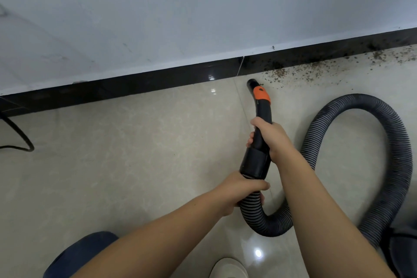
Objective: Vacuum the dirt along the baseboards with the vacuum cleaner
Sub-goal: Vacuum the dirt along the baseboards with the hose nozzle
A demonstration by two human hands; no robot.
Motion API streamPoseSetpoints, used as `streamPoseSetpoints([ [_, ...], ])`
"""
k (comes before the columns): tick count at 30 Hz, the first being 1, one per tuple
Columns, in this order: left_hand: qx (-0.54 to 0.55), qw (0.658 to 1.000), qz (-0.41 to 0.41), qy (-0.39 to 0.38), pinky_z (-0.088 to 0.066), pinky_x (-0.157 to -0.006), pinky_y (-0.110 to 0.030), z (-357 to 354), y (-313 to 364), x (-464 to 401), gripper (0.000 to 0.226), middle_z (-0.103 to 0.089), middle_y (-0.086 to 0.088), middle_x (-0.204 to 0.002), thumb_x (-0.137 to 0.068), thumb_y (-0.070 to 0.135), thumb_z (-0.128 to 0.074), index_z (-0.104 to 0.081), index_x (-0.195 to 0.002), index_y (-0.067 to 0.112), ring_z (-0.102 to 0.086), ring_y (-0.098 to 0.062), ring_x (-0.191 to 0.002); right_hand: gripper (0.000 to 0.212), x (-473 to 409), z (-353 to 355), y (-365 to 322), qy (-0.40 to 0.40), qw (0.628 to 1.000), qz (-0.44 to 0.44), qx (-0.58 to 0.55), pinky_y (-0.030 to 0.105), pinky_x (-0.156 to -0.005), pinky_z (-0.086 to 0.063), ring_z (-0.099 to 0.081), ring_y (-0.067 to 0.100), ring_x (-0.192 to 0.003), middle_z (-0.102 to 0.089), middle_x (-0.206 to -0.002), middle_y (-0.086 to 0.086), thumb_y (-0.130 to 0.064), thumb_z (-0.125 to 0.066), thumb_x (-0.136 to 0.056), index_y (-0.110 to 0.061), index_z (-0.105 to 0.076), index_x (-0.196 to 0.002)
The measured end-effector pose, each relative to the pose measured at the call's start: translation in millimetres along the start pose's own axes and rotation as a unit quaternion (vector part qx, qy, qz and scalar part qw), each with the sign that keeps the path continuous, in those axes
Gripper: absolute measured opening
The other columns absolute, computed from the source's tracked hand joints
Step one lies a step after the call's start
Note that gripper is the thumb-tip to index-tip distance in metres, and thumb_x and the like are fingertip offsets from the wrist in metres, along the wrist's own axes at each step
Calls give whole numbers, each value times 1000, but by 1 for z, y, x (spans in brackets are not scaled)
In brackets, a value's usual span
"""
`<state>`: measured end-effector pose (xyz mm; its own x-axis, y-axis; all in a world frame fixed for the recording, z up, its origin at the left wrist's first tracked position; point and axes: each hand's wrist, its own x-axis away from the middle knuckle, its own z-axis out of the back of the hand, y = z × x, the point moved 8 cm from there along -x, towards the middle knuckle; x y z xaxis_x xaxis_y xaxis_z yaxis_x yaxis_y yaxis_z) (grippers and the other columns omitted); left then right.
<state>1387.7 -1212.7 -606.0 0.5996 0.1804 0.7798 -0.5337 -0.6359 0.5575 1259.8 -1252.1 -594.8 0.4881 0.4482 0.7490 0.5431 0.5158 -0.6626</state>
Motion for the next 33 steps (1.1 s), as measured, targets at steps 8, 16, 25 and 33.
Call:
streamPoseSetpoints([
  [8,-48,994,-83,49,-55,-75,-34,-16,12,-3,11,-68,-3,-69,-73,18,-72,-63,-78,21,-65,-19,-67,13,20,25,-29,16,996,83,-29,30,-50,-49,-49,18,-43,-51,-56,6,-14,-59,-89,-9,-47,-88],
  [16,-37,992,-115,41,-49,-52,-17,-6,61,-2,15,-62,-2,-66,-80,10,-71,-58,-83,18,-59,-8,-50,14,12,16,-63,20,994,83,-62,28,-48,-49,-48,16,-40,-50,-56,5,-14,-59,-87,-7,-49,-92],
  [25,-48,994,-99,15,-51,-58,-22,-17,43,0,22,-63,-3,-72,-79,11,-71,-60,-97,16,-60,-12,-58,13,12,33,-40,34,995,59,-74,28,-48,-49,-48,17,-40,-49,-56,5,-14,-59,-88,-9,-49,-84],
  [33,-35,999,-26,1,-50,-54,-18,-36,-7,4,20,-63,-2,-74,-80,15,-71,-59,-96,17,-61,-10,-59,13,11,51,16,40,998,-15,-39,28,-47,-50,-50,17,-40,-51,-53,6,-14,-61,-88,-9,-49,-85],
])
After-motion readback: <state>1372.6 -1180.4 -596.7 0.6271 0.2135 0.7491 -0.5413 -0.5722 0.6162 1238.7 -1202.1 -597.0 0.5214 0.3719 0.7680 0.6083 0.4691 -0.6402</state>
